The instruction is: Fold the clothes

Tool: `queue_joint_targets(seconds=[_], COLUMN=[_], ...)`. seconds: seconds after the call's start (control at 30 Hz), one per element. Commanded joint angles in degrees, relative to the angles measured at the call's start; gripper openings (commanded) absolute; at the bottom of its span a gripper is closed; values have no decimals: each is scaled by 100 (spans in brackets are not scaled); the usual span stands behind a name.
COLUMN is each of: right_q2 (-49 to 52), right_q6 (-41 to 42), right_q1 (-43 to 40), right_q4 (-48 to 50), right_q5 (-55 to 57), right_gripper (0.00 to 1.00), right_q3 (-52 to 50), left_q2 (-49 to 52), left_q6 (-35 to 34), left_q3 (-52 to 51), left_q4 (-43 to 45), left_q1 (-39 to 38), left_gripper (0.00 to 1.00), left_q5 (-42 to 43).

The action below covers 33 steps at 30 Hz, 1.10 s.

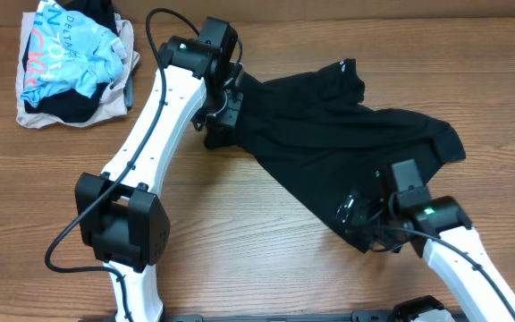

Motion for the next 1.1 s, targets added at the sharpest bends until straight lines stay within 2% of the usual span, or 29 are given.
queue_joint_targets(seconds=[0.0, 0.17, 0.33, 0.7, 0.77, 0.93, 1.0, 1.07], right_q2=[48, 236, 444, 1237, 1357, 1390, 1381, 1331], right_q6=[411, 868, 1128, 1147, 1147, 1145, 1143, 1134], right_q1=[212, 315, 315, 315, 315, 310, 306, 269], right_q4=[229, 575, 758, 1276, 1327, 1327, 1320, 1207], right_q5=[63, 308, 706, 680, 651, 638, 640, 643], right_gripper=[93, 90, 88, 70, 61, 19, 7, 4], right_q3=[-424, -920, -999, -1023, -1021, -1008, -973, -848], left_q2=[-20, -20, -20, -20, -20, -20, -20, -22], left_q6=[-120, -116, -116, -118, -118, -118, -118, -120], left_q3=[42, 42, 42, 42, 42, 42, 44, 103], left_q4=[50, 111, 162, 168, 168, 168, 173, 155], left_q1=[33, 33, 33, 33, 33, 35, 48, 90], left_gripper=[4, 4, 4, 4, 4, 4, 4, 4], left_q5=[-42, -44, -46, -173, -170, -195, -197, -234])
